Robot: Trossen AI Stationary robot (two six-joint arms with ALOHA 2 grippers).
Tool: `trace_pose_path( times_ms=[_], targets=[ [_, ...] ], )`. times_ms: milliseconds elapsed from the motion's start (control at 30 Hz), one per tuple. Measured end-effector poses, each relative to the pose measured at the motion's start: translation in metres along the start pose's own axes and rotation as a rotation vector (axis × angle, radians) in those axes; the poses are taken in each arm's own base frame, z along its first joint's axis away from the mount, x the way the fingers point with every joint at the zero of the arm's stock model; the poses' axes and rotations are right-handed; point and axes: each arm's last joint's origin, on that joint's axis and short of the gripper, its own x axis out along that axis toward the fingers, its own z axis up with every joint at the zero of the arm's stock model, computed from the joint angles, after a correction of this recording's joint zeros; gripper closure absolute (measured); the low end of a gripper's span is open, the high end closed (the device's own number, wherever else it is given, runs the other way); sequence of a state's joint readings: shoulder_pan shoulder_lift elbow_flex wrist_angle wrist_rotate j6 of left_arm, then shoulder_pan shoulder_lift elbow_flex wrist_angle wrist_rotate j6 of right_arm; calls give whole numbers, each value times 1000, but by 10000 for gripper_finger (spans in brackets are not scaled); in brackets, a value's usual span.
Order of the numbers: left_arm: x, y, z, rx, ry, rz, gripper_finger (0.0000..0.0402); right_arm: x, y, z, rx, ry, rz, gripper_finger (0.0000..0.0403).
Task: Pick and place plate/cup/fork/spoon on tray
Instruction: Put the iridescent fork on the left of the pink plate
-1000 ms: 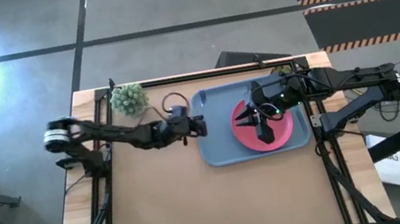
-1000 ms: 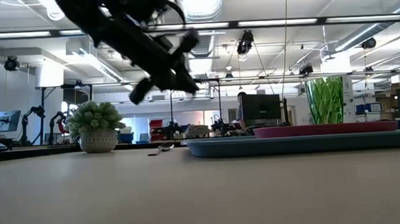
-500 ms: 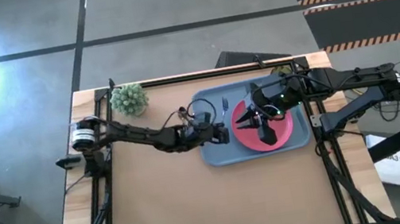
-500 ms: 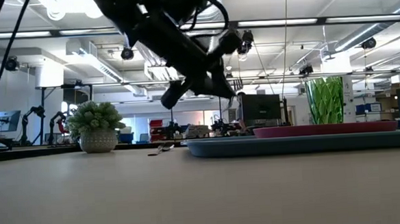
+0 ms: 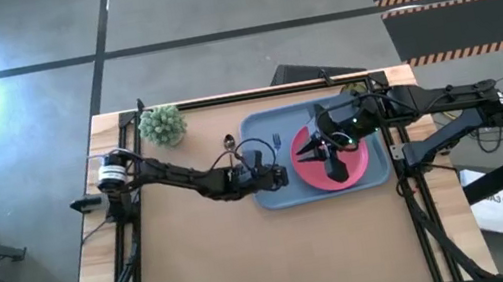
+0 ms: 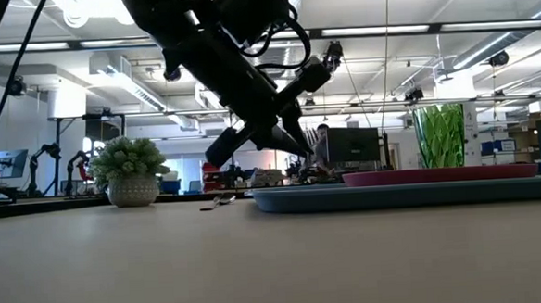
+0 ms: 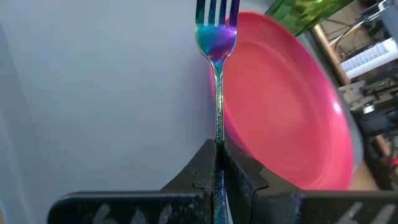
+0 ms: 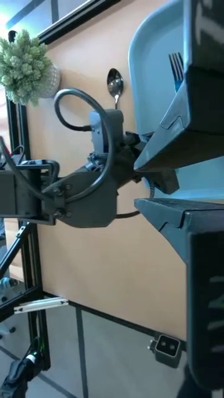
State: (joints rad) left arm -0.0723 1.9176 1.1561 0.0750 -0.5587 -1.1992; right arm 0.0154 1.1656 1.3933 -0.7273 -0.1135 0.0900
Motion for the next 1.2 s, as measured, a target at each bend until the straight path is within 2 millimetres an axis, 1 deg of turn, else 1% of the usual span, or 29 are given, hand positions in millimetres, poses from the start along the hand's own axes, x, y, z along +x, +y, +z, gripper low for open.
trace_pose_path(
  times_ms=[267, 400, 567, 767, 867, 1000, 1100, 1200],
  targets=[
    [0, 1, 0, 10, -24, 15, 401, 0, 0, 0, 28, 0, 0, 335],
    [0, -1, 3, -43, -89, 12, 401, 0, 0, 0, 12, 0, 0, 335],
    [-3, -9, 8, -87, -206, 30, 401, 0, 0, 0, -18, 0, -1, 335],
    [-3, -12, 10, -96, -225, 34, 401, 0, 0, -2, -54, 17, -1, 335],
    [5, -7, 1, -100, -206, 50, 401, 0, 0, -4, -61, 43, -3, 335],
    [27, -6, -16, -132, -175, 70, 401, 0, -1, -6, -73, 61, -3, 335],
    [42, -18, -23, -131, -144, 52, 401, 0, -1, -6, -77, 63, -3, 335],
    [51, -29, -27, -70, -90, 82, 401, 0, -1, -6, -77, 62, -3, 335]
  ],
)
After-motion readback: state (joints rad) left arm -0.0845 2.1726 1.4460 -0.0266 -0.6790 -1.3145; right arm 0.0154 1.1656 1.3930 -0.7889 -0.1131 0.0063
